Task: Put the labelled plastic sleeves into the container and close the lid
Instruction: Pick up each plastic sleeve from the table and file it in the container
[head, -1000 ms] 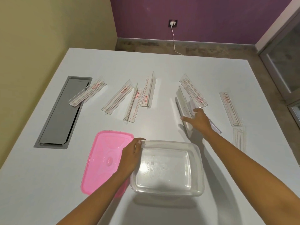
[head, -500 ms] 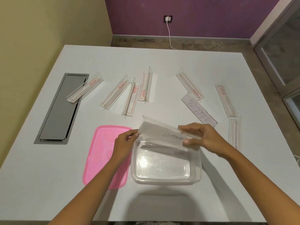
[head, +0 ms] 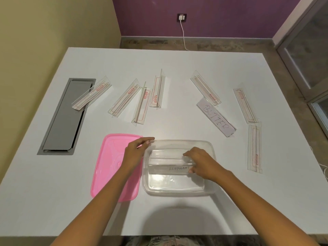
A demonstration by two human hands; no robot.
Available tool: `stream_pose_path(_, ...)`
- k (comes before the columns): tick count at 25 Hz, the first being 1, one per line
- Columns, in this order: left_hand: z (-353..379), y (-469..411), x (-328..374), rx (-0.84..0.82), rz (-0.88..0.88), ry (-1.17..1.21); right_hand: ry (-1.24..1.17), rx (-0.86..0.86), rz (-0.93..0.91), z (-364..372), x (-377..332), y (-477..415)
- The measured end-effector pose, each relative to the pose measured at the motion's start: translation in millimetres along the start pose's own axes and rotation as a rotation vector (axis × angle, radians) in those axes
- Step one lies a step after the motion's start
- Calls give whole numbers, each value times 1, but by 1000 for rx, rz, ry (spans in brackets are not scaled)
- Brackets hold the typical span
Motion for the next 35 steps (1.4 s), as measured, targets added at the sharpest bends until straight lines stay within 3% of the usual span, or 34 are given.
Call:
stream_pose_path(9,-1,-1,1,-35,52,-59,127,175,-106,15,3,-22)
stream_pose_path(17,2,0,1,-24,73,-92,127,310,-40,23,3,-16)
stream_pose_path(19,2,0,0,-24,76,-100,33,380,-88,18,-4,-9)
stream_pose_path(22,3,-1,0,-20,78,-109,-230,635,-194,-13,-6,1)
stream_pose_path(26,4,1,-2,2,70,-94,-456,837,-31,-63,26,-19)
stream_pose_path(31,8,1,2,42,55,-100,-225,632,420,-87,85,-74)
stream_pose_path(35,11,3,3,94,51,-126,-45,434,544,-84,104,-101)
Point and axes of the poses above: each hand's wrist, its own y-axis away from the middle knuckle, its own z-axis out of the palm, x = y × z, the point moved 1 cm from there along -y, towards the middle knuckle, and after that the axes turned 14 degrees about z, right-handed, at the moved point
